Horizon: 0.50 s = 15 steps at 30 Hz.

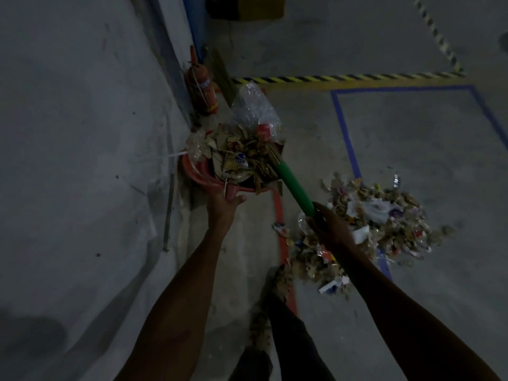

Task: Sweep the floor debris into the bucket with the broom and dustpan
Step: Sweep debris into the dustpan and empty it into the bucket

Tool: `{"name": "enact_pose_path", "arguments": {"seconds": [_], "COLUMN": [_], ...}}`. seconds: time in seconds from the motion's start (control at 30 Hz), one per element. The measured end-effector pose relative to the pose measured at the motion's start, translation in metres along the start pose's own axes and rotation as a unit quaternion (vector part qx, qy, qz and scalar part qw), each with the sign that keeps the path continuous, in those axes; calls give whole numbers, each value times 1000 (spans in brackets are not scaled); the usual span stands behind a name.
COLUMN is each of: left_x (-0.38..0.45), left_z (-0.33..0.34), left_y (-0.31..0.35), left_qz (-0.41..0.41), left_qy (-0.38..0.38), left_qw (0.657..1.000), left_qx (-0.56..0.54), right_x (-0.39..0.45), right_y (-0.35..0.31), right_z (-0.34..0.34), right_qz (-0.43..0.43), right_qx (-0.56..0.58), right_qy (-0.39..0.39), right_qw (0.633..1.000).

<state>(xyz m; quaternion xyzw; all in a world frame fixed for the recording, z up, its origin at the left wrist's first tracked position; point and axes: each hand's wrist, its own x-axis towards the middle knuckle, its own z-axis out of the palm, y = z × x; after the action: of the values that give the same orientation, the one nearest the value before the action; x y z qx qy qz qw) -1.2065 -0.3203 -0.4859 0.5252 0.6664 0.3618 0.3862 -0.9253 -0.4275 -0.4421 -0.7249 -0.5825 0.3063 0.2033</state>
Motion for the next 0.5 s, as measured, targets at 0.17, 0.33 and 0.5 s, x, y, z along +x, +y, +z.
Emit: {"name": "enact_pose_path", "arguments": {"seconds": [0.17,0.33,0.5], "left_x": [51,83,126], "left_z": [8,9,13], "left_y": [-26,-8,-46], "left_qz": [-35,-40,-65], "left_qy": [25,46,34], "left_qw": [999,998,997], "left_qx": [-11,-32,14], "right_x": [65,134,182], "right_y": [-8,-7,-2], "right_z": [4,17,53], "right_qz": [-18,-20,-12], "right_qx": [-7,-19,-45], "right_qy": [-34,-85,-110], "right_qw": [999,996,993]}}
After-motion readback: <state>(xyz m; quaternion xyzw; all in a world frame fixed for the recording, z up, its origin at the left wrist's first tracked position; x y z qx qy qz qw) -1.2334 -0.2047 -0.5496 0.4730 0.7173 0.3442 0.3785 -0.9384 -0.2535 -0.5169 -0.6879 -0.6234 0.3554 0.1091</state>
